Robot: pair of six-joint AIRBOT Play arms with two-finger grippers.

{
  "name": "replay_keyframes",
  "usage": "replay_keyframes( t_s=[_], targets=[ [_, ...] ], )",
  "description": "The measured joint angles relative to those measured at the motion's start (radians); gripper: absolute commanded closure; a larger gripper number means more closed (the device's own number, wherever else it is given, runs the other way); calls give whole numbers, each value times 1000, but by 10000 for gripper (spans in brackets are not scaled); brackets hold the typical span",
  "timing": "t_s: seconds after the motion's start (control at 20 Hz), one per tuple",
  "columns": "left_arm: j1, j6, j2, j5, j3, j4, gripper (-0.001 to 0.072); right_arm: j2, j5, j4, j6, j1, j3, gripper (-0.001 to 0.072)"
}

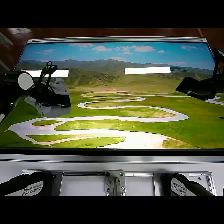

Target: Fold the shirts.

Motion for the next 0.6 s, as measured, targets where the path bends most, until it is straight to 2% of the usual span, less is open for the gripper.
replay_keyframes(
  t_s=[0.2,0.35,0.6],
  targets=[
    [174,-89,-118,49,75,39,26,-26,-8,-20,-36,0,0,20],
    [287,-119,-228,81,130,18,26,-60,-10,-23,-48,0,0,20],
    [357,-133,-397,210,164,-91,31,-107,-4,-22,-55,0,0,20]
  ],
)
